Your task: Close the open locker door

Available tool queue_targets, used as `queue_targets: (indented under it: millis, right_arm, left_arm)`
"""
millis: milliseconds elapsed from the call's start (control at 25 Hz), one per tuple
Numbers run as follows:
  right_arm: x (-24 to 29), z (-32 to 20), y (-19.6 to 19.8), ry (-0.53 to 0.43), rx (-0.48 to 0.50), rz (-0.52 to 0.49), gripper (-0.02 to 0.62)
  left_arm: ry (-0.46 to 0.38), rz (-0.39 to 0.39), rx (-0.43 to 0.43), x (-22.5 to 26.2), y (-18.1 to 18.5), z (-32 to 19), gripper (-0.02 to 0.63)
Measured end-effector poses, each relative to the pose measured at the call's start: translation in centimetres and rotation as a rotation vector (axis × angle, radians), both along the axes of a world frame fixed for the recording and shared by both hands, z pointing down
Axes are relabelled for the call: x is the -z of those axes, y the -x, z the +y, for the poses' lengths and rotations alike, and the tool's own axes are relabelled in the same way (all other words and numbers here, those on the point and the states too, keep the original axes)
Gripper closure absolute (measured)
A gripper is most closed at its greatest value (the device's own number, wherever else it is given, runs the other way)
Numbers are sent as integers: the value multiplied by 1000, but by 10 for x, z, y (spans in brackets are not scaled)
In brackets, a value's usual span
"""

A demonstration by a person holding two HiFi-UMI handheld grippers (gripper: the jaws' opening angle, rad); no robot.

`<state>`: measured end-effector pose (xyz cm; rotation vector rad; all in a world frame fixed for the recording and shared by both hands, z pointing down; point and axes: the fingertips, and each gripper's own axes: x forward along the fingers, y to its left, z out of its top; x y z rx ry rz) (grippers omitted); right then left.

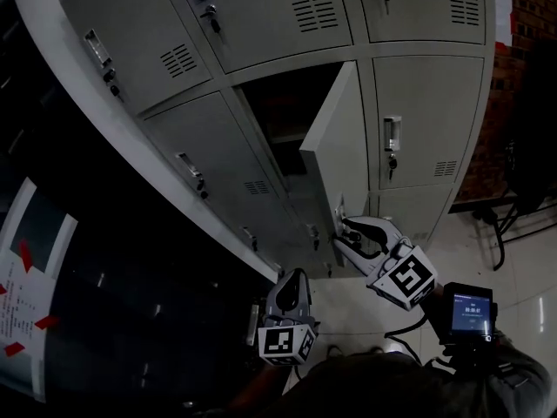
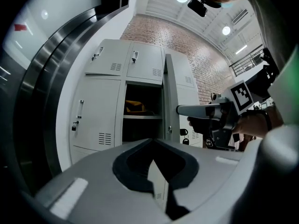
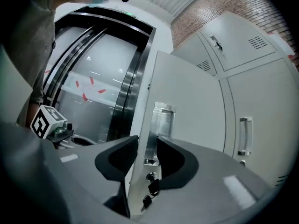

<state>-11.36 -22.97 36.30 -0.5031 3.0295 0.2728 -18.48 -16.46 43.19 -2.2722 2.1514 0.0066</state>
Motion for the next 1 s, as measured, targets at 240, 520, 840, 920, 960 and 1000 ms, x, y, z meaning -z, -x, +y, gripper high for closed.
queue_targets:
  millis: [240,520,840,920,960,1000]
  right_arm:
    - [0,-6,36,-8,-24,17,459]
    - [-2,-17,71,-30,-75,40,462]
    - [0,-45,100,-23,-198,31,560]
    - [-1,-51,109,-22,-215,31,560]
    - [-1,-53,114,-22,-222,31,560]
    - [-1,-56,118,-23,-230,34,558]
  left_arm:
    - [1,5,43,7,32,7,604]
    - [-24,9,56,11,70,-1,604]
    - [-47,12,40,17,113,-16,604]
    - [-50,14,33,16,125,-20,604]
    - [-51,15,28,15,130,-22,604]
    - [-51,16,24,14,136,-24,604]
